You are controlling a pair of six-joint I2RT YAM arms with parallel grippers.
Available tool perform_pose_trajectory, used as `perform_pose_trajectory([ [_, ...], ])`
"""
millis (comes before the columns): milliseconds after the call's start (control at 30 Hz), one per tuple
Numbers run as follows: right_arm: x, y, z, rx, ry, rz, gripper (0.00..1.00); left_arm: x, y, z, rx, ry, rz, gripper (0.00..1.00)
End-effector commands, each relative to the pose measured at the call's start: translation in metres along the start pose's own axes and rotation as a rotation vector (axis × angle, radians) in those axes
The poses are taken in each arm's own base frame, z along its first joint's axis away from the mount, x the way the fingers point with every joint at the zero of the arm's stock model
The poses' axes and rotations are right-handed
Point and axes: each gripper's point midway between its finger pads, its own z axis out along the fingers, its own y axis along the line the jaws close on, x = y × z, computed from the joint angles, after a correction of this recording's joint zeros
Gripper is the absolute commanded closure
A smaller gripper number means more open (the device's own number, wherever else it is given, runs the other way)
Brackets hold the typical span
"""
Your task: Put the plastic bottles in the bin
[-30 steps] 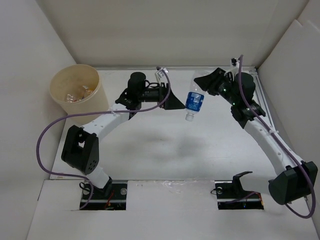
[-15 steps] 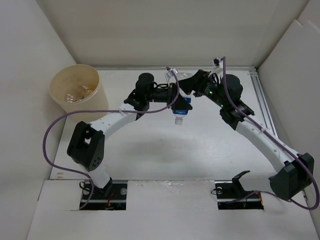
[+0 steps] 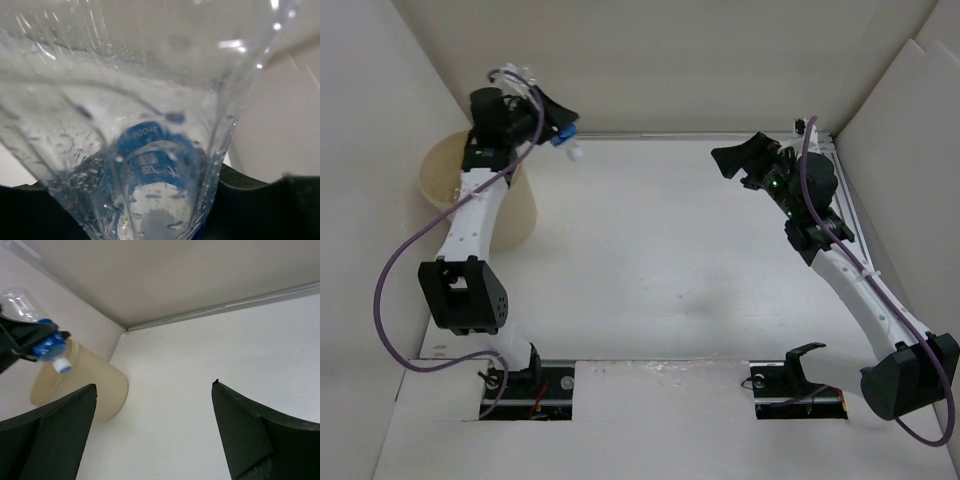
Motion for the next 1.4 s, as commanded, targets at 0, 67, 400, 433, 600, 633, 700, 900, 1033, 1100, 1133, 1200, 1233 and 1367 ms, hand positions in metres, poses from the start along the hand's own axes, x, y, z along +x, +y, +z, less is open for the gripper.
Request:
perform_pose_trajectory([
  [0, 0.005, -0.002, -0.008, -0.012, 0.013, -0.033, 0.00, -0.101, 0.020, -0.090, -0.286, -0.324, 0.062, 1.00],
  [67, 0.010, -0.005, -0.008, -0.013, 0.027, -0.043, 0.00, -0.120, 0.050, -0.114, -0.418, -0.406, 0.037, 1.00],
  [400, 0.018, -0.007, -0.008, -0.033, 0.066, -0.079, 0.00, -0.136, 0.146, -0.207, -0.967, -0.661, -0.012, 0.61],
  [433, 0.017, -0.006, -0.009, -0.030, 0.070, -0.089, 0.00, -0.135, 0.150, -0.205, -0.972, -0.653, -0.014, 0.43],
  [600, 0.010, -0.007, -0.012, 0.035, 0.084, -0.137, 0.00, -0.126, 0.160, -0.204, -1.010, -0.621, -0.044, 0.00],
  [633, 0.007, -0.011, -0.013, 0.082, 0.073, -0.153, 0.00, -0.131, 0.157, -0.203, -1.000, -0.617, -0.028, 0.00],
  [700, 0.005, -0.009, -0.020, 0.135, 0.086, -0.200, 0.00, -0.134, 0.153, -0.205, -0.999, -0.616, -0.013, 0.00],
  [900, -0.014, -0.015, -0.054, 0.373, 0.090, -0.320, 0.00, -0.135, 0.119, -0.205, -0.924, -0.594, 0.043, 0.00],
  [1033, -0.047, 0.009, -0.087, 0.402, 0.035, -0.353, 0.00, -0.113, 0.080, -0.193, -0.786, -0.481, 0.099, 0.00],
  [1100, -0.059, 0.016, -0.103, 0.401, 0.011, -0.352, 0.00, -0.078, 0.065, -0.184, -0.656, -0.372, 0.106, 0.00],
  [1133, -0.062, 0.018, -0.109, 0.406, 0.004, -0.354, 0.00, -0.068, 0.058, -0.182, -0.606, -0.360, 0.113, 0.00],
  [1200, -0.072, 0.017, -0.127, 0.441, 0.004, -0.362, 0.00, -0.037, 0.041, -0.190, -0.510, -0.333, 0.129, 0.00],
  [1233, -0.080, 0.014, -0.137, 0.475, -0.016, -0.366, 0.00, -0.027, 0.034, -0.195, -0.486, -0.327, 0.133, 0.00],
  [1367, -0.089, 0.009, -0.173, 0.503, -0.027, -0.371, 0.00, 0.023, 0.008, -0.229, -0.408, -0.364, 0.166, 0.00],
])
